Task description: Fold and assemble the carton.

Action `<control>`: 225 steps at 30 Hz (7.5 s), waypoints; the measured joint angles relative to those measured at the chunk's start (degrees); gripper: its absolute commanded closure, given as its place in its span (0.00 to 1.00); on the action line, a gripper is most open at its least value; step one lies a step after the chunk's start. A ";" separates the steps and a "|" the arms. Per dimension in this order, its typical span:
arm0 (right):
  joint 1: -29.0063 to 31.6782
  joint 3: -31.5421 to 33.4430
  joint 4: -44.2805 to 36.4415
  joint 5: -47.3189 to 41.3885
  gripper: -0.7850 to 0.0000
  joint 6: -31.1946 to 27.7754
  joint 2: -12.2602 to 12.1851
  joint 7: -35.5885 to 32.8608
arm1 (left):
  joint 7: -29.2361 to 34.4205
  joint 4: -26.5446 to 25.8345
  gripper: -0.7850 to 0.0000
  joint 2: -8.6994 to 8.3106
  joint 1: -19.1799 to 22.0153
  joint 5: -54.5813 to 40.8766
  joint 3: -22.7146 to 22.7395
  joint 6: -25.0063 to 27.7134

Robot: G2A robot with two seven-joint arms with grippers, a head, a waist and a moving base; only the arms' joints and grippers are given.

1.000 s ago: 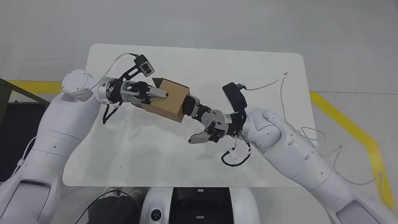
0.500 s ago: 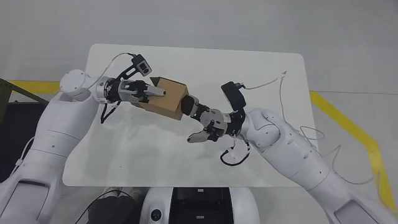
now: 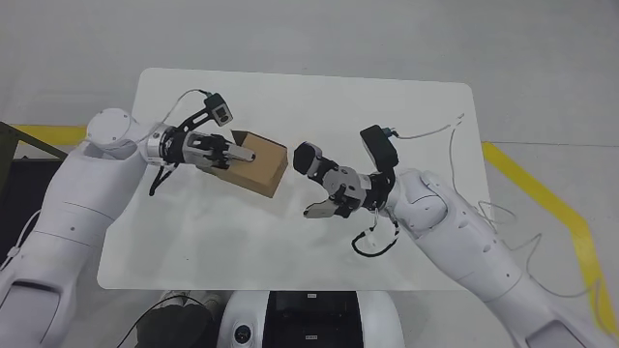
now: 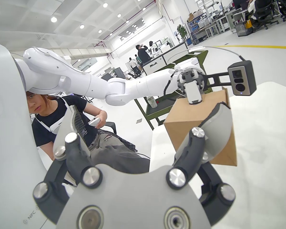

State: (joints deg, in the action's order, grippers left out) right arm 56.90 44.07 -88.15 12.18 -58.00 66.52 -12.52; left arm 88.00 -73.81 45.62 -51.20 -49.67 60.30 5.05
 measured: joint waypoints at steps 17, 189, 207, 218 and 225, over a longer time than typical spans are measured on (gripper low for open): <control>1.58 4.02 2.72 -2.58 0.00 0.00 -1.29 -4.60 | 0.00 -2.20 1.00 -6.38 4.91 -11.27 -13.64 2.45; -20.21 -13.31 41.24 44.74 0.00 0.00 13.76 21.80 | -48.92 -21.50 0.00 -3.95 -30.44 56.76 34.42 35.54; -21.82 -23.88 49.94 48.06 0.00 0.00 16.78 35.85 | -48.92 -21.50 0.00 -3.95 -30.44 56.76 34.43 35.54; -19.50 -28.27 46.75 49.25 0.00 0.00 15.88 40.63 | -48.92 -21.50 0.00 -3.95 -30.44 56.76 34.43 35.54; -18.09 -28.60 43.14 50.47 0.00 0.00 14.28 43.86 | -48.92 -21.50 0.00 -3.95 -30.44 56.76 34.43 35.54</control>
State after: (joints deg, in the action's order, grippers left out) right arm 38.81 15.46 -45.01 62.65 -58.00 80.80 31.34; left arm 39.08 -95.31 41.67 -81.64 7.09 94.73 40.59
